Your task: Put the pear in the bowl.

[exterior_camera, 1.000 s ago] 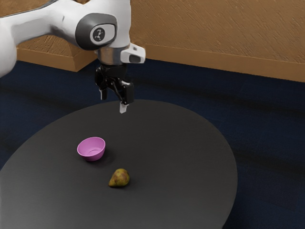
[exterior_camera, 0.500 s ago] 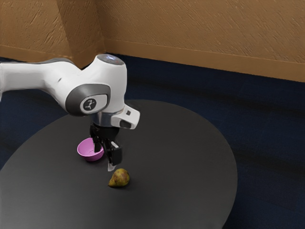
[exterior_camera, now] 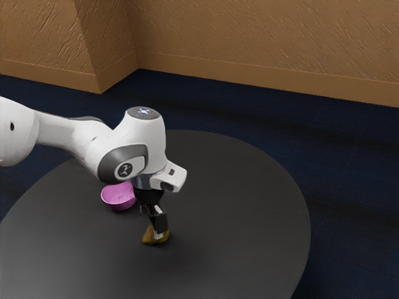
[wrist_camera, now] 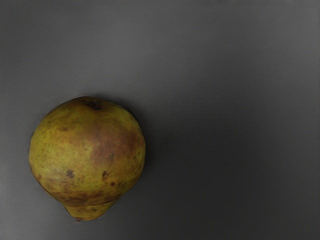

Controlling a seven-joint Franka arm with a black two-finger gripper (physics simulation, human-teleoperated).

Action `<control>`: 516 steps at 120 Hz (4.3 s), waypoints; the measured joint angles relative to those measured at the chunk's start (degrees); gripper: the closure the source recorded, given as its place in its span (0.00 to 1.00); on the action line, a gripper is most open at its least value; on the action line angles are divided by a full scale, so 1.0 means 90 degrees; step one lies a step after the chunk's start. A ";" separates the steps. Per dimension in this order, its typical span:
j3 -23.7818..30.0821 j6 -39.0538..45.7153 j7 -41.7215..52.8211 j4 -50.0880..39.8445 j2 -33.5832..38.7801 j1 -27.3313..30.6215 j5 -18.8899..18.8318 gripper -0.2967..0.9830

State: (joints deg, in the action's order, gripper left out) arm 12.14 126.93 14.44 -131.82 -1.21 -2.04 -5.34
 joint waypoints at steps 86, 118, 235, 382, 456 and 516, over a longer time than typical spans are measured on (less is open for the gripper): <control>-0.0504 0.1102 0.0963 0.0386 -0.1350 -0.0069 -0.0004 0.23; -0.0513 0.1367 0.1137 0.0416 -0.1492 -0.0092 -0.0004 0.23; -0.0588 0.1514 0.1323 0.0096 -0.1269 -0.0076 -0.0039 0.51; -0.0700 0.0349 0.0798 0.1287 -0.0589 0.1336 -0.0759 0.78; -0.1005 0.0275 0.1270 0.1901 -0.1377 0.1289 -0.0738 0.76; -0.1004 0.0151 0.2016 0.1910 -0.1358 0.1300 -0.0300 0.30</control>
State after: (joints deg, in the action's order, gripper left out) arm 3.10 128.29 32.58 -114.63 -13.44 9.66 -8.04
